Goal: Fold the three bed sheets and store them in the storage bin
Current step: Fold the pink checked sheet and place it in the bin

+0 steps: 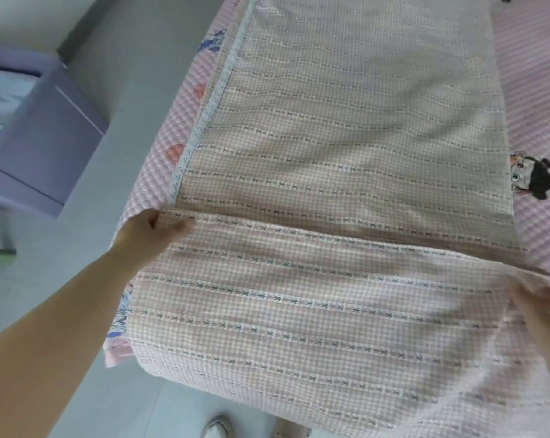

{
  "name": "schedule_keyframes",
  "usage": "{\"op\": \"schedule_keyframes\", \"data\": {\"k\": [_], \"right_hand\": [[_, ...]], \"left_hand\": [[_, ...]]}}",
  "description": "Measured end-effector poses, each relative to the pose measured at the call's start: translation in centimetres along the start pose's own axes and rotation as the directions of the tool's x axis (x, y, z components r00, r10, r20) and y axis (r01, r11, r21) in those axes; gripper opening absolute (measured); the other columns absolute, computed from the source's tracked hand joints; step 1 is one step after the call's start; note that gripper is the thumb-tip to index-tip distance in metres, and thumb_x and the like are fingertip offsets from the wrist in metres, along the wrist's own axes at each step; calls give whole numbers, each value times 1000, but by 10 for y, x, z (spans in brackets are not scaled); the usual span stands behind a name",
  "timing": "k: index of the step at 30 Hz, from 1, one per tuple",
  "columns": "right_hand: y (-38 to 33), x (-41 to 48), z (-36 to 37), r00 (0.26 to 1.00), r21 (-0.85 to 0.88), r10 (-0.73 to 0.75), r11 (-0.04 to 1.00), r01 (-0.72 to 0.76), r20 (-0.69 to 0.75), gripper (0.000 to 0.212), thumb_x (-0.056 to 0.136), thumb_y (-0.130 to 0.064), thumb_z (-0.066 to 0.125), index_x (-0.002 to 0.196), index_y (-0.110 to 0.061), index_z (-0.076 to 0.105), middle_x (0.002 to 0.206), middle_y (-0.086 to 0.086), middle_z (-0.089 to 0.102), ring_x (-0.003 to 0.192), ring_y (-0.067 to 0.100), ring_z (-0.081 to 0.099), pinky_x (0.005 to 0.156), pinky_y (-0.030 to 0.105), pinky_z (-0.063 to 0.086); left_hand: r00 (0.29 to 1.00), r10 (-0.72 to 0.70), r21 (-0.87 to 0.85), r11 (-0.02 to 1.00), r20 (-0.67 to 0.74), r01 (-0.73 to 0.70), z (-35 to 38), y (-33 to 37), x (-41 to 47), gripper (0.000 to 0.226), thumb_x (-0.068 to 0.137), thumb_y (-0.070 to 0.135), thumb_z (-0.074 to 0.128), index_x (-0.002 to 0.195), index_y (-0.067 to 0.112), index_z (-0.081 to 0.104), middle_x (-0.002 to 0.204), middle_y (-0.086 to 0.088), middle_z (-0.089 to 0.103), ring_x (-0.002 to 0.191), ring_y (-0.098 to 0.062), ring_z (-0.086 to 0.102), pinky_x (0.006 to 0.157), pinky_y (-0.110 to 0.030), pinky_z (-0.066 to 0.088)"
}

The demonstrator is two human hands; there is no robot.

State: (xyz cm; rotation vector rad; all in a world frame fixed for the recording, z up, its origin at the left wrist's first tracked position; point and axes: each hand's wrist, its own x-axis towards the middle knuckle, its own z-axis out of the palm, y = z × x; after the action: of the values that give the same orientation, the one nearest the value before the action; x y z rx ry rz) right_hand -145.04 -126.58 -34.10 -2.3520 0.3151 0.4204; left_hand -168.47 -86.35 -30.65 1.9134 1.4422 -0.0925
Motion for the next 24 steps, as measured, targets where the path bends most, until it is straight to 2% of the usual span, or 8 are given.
{"op": "schedule_keyframes", "data": {"k": [3, 7, 9, 11, 14, 18, 21, 24], "right_hand": [[0, -8, -7, 996, -93, -76, 993, 79, 34, 40, 91, -34, 53, 77, 3, 61, 70, 20, 59, 69, 37, 54, 60, 35, 38], [8, -10, -11, 995, -93, -101, 991, 100, 0, 37, 91, -35, 52, 90, 0, 63, 85, 26, 63, 70, 34, 55, 54, 27, 37], [12, -21, -19, 996, -45, -88, 995, 87, -10, 43, 90, -37, 53, 88, 4, 61, 70, 22, 63, 58, 28, 53, 48, 21, 34], [18, -40, -25, 997, -9, -75, 997, 75, 13, 57, 86, -51, 52, 77, 5, 58, 40, 9, 49, 38, 21, 43, 37, 17, 31], [47, -65, -30, 999, 27, 27, 999, -28, 46, 93, 46, -93, 43, 62, -2, 53, 39, 5, 51, 43, 22, 46, 41, 19, 36], [102, -92, -38, 966, 50, 180, 980, -192, 188, 114, 33, -91, 56, 101, 0, 64, 99, 22, 65, 94, 35, 60, 91, 47, 46], [144, -101, -43, 914, 141, 244, 943, -301, 325, 122, 26, -83, 69, 121, -8, 57, 113, 12, 65, 109, 27, 59, 86, 47, 51], [144, -128, -36, 837, 151, 239, 923, -353, 492, 79, 56, -52, 80, 121, -16, 56, 113, 2, 65, 104, 22, 60, 91, 36, 50]], "left_hand": [[1000, 20, -21, 1000, 0, -20, 4, -11, -6, 26, 81, 39, 65, 69, 23, 47, 68, 1, 51, 58, -15, 46, 51, -21, 36], [985, -25, -165, 986, -171, -4, 12, -21, -6, 39, 82, 32, 67, 113, 13, 53, 97, -1, 53, 81, -22, 50, 69, -30, 39], [969, -43, -297, 954, -243, -32, 15, -31, -16, 47, 82, 27, 67, 123, 15, 47, 103, 0, 52, 88, -20, 49, 74, -33, 40], [956, -65, -344, 938, -285, -39, 19, -47, -33, 54, 80, 25, 68, 127, 13, 44, 106, 1, 50, 92, -19, 49, 82, -36, 44], [957, -102, -338, 941, -273, 4, 27, -79, -64, 48, 79, 22, 71, 117, 2, 51, 100, -14, 57, 91, -31, 54, 82, -42, 43], [976, -200, -365, 918, -87, 156, 40, -113, -101, 32, 75, 31, 73, 80, 6, 53, 79, -14, 54, 74, -34, 43, 63, -33, 32], [965, -219, -332, 908, 147, 257, 51, -134, -111, 26, 81, 29, 69, 91, 8, 56, 91, -8, 55, 91, -22, 46, 78, -28, 30], [941, -194, -305, 911, 279, 278, 53, -147, -108, 33, 85, 16, 64, 115, 6, 57, 109, -3, 56, 105, -18, 47, 91, -26, 28]]}}
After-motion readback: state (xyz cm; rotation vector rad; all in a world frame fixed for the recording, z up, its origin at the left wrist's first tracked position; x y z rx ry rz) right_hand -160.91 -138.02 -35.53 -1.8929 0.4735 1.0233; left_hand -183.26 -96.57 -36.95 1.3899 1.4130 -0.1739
